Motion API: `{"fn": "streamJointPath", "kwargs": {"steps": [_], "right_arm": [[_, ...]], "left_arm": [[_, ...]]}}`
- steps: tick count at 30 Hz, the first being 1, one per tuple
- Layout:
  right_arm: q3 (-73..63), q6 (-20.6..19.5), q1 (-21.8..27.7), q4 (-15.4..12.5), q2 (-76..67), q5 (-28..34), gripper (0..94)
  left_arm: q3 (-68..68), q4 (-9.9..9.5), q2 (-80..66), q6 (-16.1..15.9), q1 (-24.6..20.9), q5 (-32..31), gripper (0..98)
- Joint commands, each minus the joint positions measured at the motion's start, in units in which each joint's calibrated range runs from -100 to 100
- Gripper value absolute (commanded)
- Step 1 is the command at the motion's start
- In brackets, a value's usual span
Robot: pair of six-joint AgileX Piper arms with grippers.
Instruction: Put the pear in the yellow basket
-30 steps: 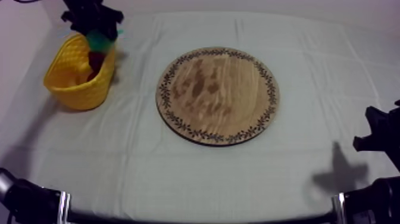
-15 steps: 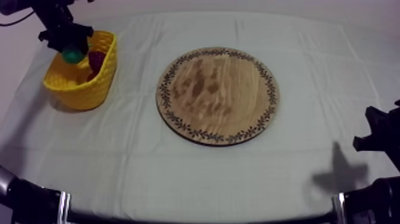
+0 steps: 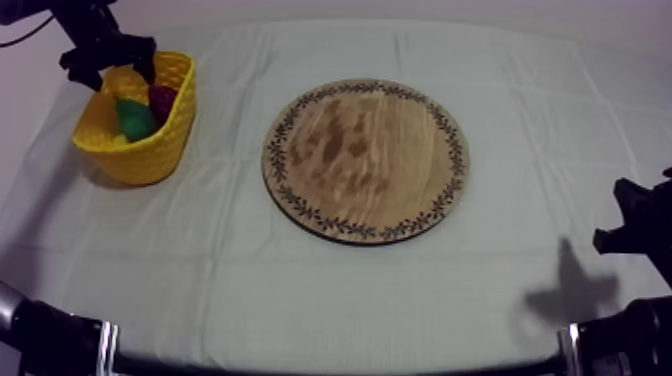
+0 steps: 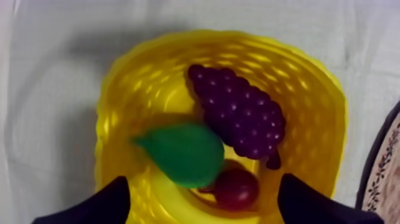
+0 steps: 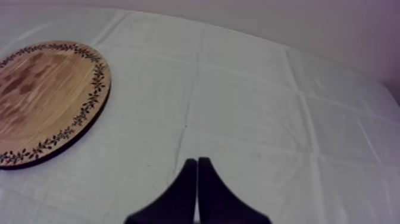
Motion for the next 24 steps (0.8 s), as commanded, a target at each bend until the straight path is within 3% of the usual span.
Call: {"fn": "streamJointPath", "kwargs": {"steps": [1, 7, 11, 17, 21, 24], "right_arm": [[0.1, 0.0, 0.0, 0.0, 0.0, 0.0, 0.5], [0.1, 0.0, 0.1, 0.0, 0.0, 0.0, 0.5], [0.1, 0.0, 0.1, 0.0, 0.0, 0.0, 0.5], [0.1, 0.0, 0.1, 0.0, 0.0, 0.0, 0.5], [0.1, 0.0, 0.1, 0.0, 0.0, 0.0, 0.5], [0.1, 0.0, 0.1, 0.0, 0.0, 0.0, 0.5]], "left_arm": [[-0.1, -0.03, -1.4, 0.2, 0.0, -0.8, 81.4], [1.2, -0.43, -8.6, -0.8, -0.3, -8.4, 33.3], [3.6, -0.25, -15.1, -1.6, -0.5, -13.6, 11.4], [10.0, 0.36, -26.8, -0.3, -1.1, -20.7, 2.1], [18.9, 3.08, -37.2, 0.2, -3.6, -31.8, 0.5], [28.1, 3.5, -46.3, 0.3, -4.3, -40.0, 0.2]]}}
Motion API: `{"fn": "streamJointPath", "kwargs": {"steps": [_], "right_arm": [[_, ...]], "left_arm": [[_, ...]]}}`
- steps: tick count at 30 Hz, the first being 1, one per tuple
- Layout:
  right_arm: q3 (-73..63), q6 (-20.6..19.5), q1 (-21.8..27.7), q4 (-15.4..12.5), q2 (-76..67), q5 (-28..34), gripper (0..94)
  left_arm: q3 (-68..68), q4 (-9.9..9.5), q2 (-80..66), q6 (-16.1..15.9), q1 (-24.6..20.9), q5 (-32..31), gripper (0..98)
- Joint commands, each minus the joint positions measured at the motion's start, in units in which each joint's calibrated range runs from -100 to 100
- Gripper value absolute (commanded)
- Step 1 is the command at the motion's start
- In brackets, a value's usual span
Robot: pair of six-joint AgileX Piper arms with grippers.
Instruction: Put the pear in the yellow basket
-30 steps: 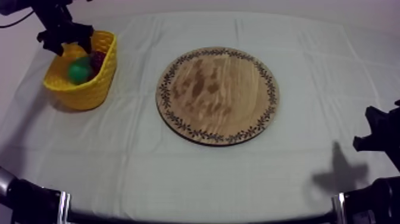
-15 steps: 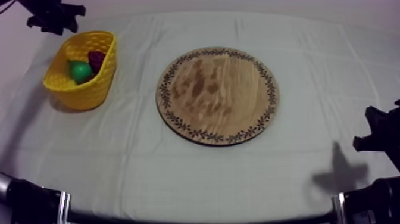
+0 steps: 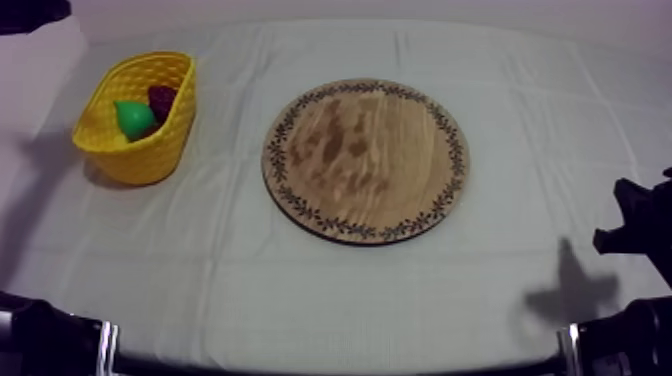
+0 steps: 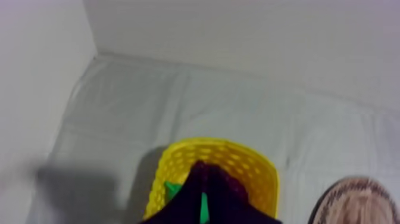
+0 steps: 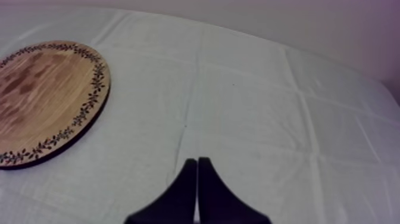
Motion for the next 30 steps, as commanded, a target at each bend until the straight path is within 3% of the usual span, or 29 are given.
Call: {"fn": "streamJointPath", "kwargs": {"steps": [1, 4, 8, 10, 13, 15, 17, 25, 30], "right_arm": [[0.1, 0.0, 0.0, 0.0, 0.0, 0.0, 0.5], [0.1, 0.0, 0.0, 0.0, 0.0, 0.0, 0.5], [0.1, 0.0, 0.0, 0.0, 0.0, 0.0, 0.5], [0.1, 0.0, 0.0, 0.0, 0.0, 0.0, 0.5], [0.1, 0.0, 0.0, 0.0, 0.0, 0.0, 0.5], [0.1, 0.0, 0.0, 0.0, 0.0, 0.0, 0.5], [0.1, 0.0, 0.0, 0.0, 0.0, 0.0, 0.5], [0.1, 0.0, 0.0, 0.0, 0.0, 0.0, 0.5], [0.1, 0.0, 0.0, 0.0, 0.0, 0.0, 0.5]], "left_arm": [[11.7, 0.03, -12.2, 0.2, -0.2, -10.2, 0.1], [22.0, -0.52, -21.2, 1.3, 0.1, -17.8, 0.0], [33.7, -3.24, -32.9, 4.4, 1.6, -22.9, 0.0], [39.5, -6.26, -38.6, 7.7, 2.8, -25.1, 0.0], [47.2, -12.33, -47.3, 13.8, 4.4, -26.8, 0.0], [51.5, -14.61, -52.3, 15.8, 5.2, -27.3, 0.0], [55.2, -15.73, -56.2, 16.4, 5.7, -27.5, 0.0], [65.5, -16.58, -65.6, 16.2, 5.3, -30.2, 0.0], [69.4, -11.63, -71.2, 10.5, 5.4, -27.4, 0.0]]}}
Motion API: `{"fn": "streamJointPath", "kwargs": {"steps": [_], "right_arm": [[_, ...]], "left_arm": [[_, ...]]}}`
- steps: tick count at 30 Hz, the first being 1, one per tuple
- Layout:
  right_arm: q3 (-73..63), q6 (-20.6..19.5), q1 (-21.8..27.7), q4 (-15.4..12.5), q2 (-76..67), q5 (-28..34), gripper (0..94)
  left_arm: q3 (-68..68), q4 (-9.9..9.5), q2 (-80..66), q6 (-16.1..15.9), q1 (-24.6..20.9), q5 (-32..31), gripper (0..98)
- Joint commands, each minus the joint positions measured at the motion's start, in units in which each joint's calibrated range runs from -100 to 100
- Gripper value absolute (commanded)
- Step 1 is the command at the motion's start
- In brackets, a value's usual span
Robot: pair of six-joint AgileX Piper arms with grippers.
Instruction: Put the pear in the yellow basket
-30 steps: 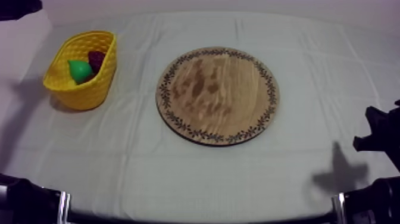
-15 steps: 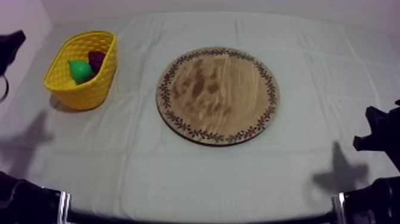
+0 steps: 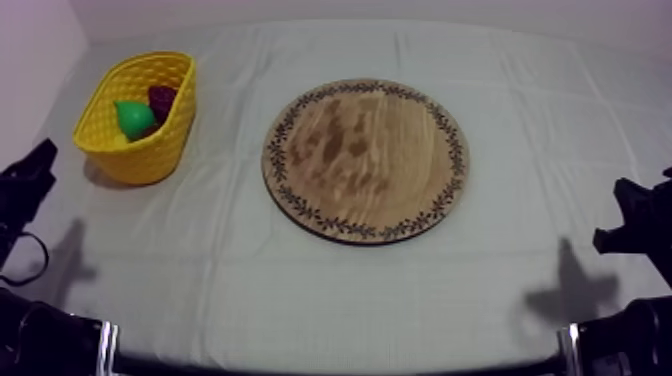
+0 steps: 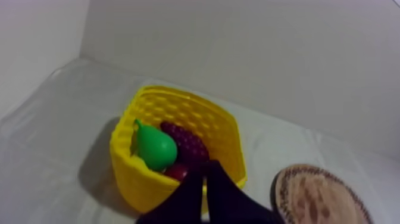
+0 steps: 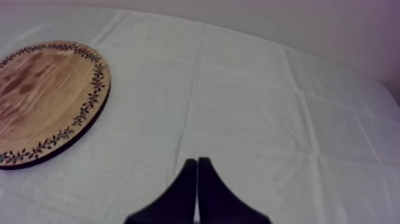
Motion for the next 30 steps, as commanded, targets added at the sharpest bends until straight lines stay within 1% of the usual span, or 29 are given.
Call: {"fn": "streamJointPath", "kwargs": {"steps": [1, 3, 6, 8, 10, 15, 22, 30], "right_arm": [[0.1, -0.1, 0.0, 0.0, 0.0, 0.0, 0.5], [0.1, -0.1, 0.0, 0.0, 0.0, 0.0, 0.5], [0.1, -0.1, 0.0, 0.0, 0.0, 0.0, 0.5], [0.1, -0.1, 0.0, 0.0, 0.0, 0.0, 0.5], [0.1, -0.1, 0.0, 0.0, 0.0, 0.0, 0.5], [0.1, -0.1, -0.1, 0.0, 0.0, 0.0, 0.5], [0.1, -0.1, -0.1, 0.0, 0.0, 0.0, 0.5], [0.1, -0.1, -0.1, 0.0, 0.0, 0.0, 0.5]], "left_arm": [[1.7, 3.87, -3.4, -5.2, 0.2, 1.8, 0.0], [2.5, 6.97, -5.5, -8.8, 0.2, 4.3, 0.0], [2.9, 10.42, -8.1, -12.8, -0.4, 8.2, 0.0], [3.1, 12.24, -9.4, -14.7, -0.9, 10.6, 0.0], [3.2, 13.27, -10.0, -15.6, -1.4, 12.3, 0.0], [3.3, 14.15, -10.5, -15.3, -2.0, 13.2, 0.0], [3.3, 14.33, -10.6, -14.1, -2.1, 13.3, 0.0], [3.3, 14.64, -10.6, -14.2, -2.2, 14.5, 0.0]]}}
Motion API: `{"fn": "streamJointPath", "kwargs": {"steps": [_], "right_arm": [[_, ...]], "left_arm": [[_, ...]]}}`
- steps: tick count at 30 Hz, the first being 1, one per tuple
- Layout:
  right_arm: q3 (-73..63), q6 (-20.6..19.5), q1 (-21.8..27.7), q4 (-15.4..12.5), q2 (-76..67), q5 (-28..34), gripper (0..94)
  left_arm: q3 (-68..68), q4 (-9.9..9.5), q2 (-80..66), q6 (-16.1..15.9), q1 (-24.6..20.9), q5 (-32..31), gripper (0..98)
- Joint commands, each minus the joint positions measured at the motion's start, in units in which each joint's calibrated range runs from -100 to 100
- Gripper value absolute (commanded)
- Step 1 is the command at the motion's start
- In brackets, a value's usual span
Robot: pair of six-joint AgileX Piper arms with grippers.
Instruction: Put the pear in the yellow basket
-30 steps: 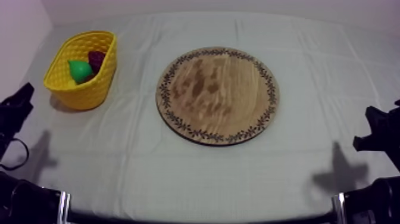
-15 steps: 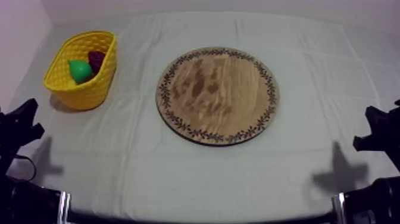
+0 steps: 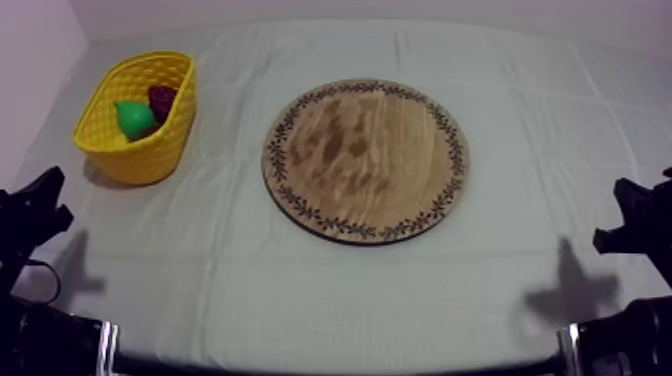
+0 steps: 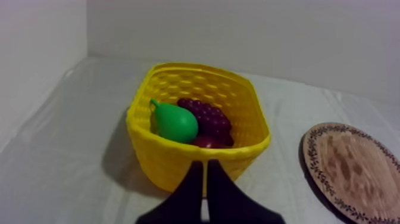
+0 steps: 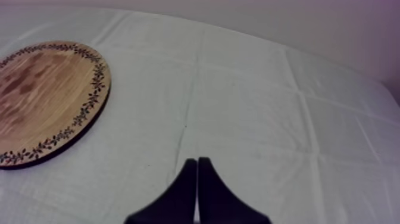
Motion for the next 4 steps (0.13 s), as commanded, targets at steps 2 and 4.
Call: {"fn": "streamJointPath", "kwargs": {"steps": [2, 4], "right_arm": [[0.1, 0.0, 0.0, 0.0, 0.0, 0.0, 0.5], [0.1, 0.0, 0.0, 0.0, 0.0, 0.0, 0.5]], "left_arm": [[0.0, 0.42, 0.0, -0.4, 0.0, 1.0, 0.0], [0.0, 0.69, 0.0, -0.6, 0.0, 1.4, 0.0]]}}
